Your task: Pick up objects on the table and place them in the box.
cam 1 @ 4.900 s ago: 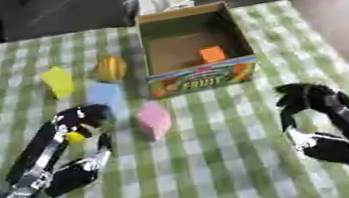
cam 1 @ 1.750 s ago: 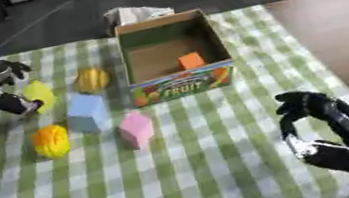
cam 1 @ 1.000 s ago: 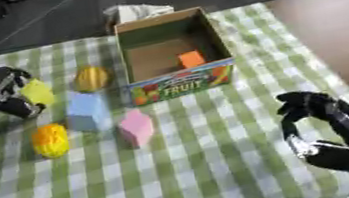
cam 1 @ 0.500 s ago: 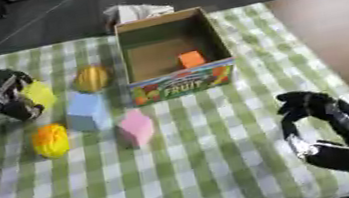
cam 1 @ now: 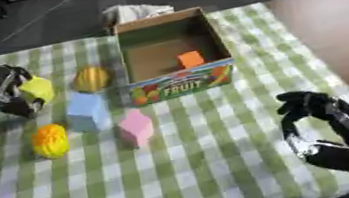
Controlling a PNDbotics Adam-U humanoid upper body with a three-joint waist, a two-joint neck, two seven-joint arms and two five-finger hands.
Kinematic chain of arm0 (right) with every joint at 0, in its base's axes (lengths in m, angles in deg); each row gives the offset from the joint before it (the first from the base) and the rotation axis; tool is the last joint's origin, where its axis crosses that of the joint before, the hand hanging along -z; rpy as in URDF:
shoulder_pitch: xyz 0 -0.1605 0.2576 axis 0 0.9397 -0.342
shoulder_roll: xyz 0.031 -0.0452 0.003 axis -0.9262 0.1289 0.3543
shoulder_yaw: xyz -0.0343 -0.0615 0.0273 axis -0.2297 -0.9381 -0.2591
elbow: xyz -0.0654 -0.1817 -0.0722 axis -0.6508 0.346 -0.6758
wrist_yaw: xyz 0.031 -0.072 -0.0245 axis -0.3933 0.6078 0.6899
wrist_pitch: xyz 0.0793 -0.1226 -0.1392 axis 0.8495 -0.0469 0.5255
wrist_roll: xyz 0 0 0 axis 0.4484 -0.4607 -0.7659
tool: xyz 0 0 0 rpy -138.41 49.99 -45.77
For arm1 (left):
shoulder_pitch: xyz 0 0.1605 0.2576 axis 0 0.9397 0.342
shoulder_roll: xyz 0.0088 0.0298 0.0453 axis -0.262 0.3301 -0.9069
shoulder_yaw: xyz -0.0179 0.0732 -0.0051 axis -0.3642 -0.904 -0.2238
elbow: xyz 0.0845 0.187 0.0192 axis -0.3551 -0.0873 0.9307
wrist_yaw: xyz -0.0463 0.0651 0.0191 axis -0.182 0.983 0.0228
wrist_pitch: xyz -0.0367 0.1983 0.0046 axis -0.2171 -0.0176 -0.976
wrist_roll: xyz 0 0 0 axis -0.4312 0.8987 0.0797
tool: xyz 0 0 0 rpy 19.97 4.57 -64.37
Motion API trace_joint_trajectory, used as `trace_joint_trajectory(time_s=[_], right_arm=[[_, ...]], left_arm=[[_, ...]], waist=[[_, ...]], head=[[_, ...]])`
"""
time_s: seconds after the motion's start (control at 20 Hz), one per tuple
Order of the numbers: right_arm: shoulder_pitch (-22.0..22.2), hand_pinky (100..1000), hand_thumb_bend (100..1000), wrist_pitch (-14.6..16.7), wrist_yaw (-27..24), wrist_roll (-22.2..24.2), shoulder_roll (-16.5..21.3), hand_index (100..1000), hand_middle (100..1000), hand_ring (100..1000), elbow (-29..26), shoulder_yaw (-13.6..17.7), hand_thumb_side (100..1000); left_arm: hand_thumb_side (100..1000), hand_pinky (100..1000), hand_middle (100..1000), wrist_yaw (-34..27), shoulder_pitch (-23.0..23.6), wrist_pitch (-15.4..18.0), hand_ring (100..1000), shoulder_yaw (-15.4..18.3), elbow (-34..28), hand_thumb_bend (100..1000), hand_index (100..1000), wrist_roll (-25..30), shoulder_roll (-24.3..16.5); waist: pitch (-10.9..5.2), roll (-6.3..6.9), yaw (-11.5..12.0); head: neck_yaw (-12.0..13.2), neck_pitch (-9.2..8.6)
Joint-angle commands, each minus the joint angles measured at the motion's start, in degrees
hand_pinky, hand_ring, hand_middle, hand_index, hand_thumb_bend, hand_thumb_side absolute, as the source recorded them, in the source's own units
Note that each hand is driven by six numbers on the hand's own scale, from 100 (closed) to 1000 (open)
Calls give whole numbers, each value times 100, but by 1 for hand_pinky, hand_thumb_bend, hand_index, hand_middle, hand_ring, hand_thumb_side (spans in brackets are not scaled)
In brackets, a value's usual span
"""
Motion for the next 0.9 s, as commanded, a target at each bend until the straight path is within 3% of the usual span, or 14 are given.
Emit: trace_joint_trajectory(time_s=[0.05,0.3,0.5,0.9], right_arm=[[-42,688,100,16,-18,4,53,843,648,639,-75,5,241],[-46,689,100,20,-18,13,63,842,649,639,-74,-1,240],[-60,689,100,29,-24,29,65,842,648,639,-72,-15,241],[-80,689,100,41,-36,50,54,842,649,639,-65,-37,242]], left_arm=[[168,557,495,-386,-222,90,518,-16,-471,133,707,7,-325],[150,558,495,-902,-356,286,519,-206,-1153,129,708,60,-403],[155,578,512,-1076,-431,606,532,-597,-1616,191,723,304,-313],[174,585,535,-1431,-449,1163,550,-1333,-2017,177,740,875,124]], waist=[[-74,20,-2],[-87,35,-10],[-94,47,-49],[-95,59,-187]], head=[[-13,25],[-22,25],[-9,25],[-1,25]])
